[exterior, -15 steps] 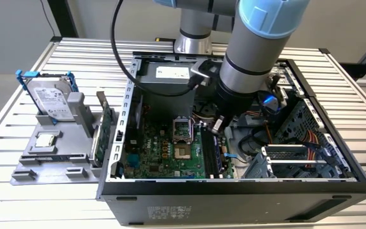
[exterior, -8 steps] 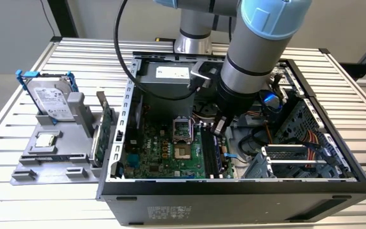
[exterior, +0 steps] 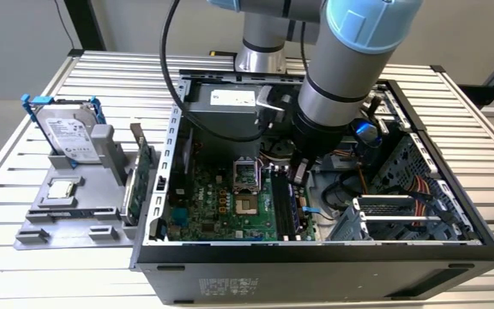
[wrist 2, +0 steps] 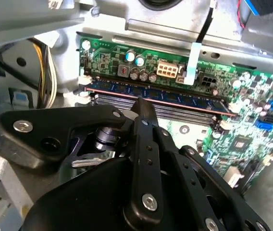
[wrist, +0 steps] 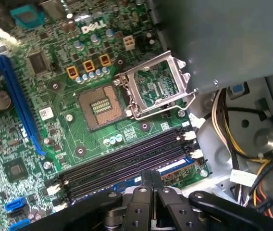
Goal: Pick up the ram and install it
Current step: 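Press down the ram until it locks into place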
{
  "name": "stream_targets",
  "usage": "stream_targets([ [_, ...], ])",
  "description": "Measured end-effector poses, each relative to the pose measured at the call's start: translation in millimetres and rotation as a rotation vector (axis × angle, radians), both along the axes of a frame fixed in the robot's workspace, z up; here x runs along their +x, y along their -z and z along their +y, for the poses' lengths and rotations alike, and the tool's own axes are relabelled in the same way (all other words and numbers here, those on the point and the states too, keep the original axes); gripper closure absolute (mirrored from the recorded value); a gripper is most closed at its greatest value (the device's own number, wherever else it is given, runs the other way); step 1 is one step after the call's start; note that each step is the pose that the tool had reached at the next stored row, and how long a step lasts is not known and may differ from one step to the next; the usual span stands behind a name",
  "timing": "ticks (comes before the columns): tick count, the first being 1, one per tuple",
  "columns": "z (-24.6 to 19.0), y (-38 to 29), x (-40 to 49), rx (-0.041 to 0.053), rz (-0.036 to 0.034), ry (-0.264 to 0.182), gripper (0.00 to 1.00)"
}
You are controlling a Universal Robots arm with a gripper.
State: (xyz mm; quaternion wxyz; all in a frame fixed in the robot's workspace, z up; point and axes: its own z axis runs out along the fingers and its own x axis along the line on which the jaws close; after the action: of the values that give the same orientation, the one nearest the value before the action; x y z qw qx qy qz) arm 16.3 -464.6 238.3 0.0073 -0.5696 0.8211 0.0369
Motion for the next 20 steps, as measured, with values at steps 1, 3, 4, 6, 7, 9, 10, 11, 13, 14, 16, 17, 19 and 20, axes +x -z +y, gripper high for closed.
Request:
stream_targets([
  [1, 0.0, 0.0, 0.0, 0.0004, -0.0011, -0.016, 1.00],
  [3, 0.0, 0.1, 0.1, 0.0010, -0.0040, -0.045, 1.00],
  [4, 0.0, 0.1, 0.1, 0.0012, -0.0051, -0.057, 1.00],
  [6, 0.0, 0.1, 0.3, 0.0015, -0.0061, -0.083, 1.00],
  [7, 0.0, 0.1, 0.6, 0.0015, -0.0060, -0.095, 1.00],
  [9, 0.0, 0.0, 1.8, 0.0014, -0.0060, -0.117, 1.00],
  [10, 0.0, -0.1, 2.5, 0.0014, -0.0059, -0.127, 1.00],
  [11, 0.0, 0.0, 3.4, 0.0015, -0.0060, -0.138, 1.00],
  [13, 0.0, 0.1, 4.6, 0.0016, -0.0060, -0.158, 1.00],
  [14, 0.0, 0.2, 5.1, 0.0017, -0.0059, -0.171, 1.00],
  [16, 0.0, 0.4, 5.2, 0.0019, -0.0060, -0.202, 1.00],
  [17, -0.1, 0.4, 5.2, 0.0018, -0.0059, -0.216, 1.00],
  [19, -0.2, 0.5, 5.3, 0.0019, -0.0059, -0.241, 1.00],
  [20, -0.3, 0.6, 5.3, 0.0020, -0.0060, -0.252, 1.00],
])
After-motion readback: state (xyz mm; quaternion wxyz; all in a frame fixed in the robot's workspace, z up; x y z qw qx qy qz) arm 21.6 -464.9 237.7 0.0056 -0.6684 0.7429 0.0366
